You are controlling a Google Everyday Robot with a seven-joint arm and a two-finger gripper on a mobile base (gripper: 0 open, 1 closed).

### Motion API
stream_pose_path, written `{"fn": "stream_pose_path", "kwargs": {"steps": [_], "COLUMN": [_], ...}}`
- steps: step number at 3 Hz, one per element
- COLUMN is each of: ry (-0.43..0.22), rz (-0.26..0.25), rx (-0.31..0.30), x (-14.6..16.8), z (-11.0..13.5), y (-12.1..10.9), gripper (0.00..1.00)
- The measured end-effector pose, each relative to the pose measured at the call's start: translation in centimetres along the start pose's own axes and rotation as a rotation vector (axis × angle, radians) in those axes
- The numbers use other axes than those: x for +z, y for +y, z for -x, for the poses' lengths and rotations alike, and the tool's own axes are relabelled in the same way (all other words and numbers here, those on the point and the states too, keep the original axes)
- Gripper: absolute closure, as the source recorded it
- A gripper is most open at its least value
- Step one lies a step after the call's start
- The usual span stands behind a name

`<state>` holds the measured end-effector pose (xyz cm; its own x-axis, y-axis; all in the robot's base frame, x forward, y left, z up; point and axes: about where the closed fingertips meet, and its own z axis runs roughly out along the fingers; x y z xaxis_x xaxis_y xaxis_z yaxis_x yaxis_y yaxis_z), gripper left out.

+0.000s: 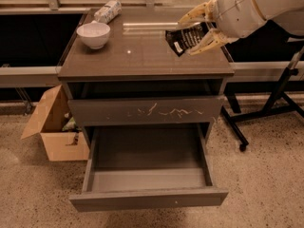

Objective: Pick rxbar chocolate from middle drawer and place on counter

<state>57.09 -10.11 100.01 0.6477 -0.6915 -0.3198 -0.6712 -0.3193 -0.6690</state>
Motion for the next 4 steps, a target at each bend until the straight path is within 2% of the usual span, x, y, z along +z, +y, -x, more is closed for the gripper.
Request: {"fn": "stream_pose_path", "kwargs": {"steps": [1, 2, 3, 4], "ry": [0.0, -0.017, -0.063, -0.087], "rz": [0.0, 0.002, 0.112, 0.163], "rx": [0.0, 0.026, 0.09, 0.137], "x": [0.0, 0.8, 6.3, 10.5], "z": [0.0, -2.3, -7.1, -10.1], "y": [0.0, -1.5, -1.9, -2.9], "gripper": [1.0, 1.0, 1.0, 1.0]}}
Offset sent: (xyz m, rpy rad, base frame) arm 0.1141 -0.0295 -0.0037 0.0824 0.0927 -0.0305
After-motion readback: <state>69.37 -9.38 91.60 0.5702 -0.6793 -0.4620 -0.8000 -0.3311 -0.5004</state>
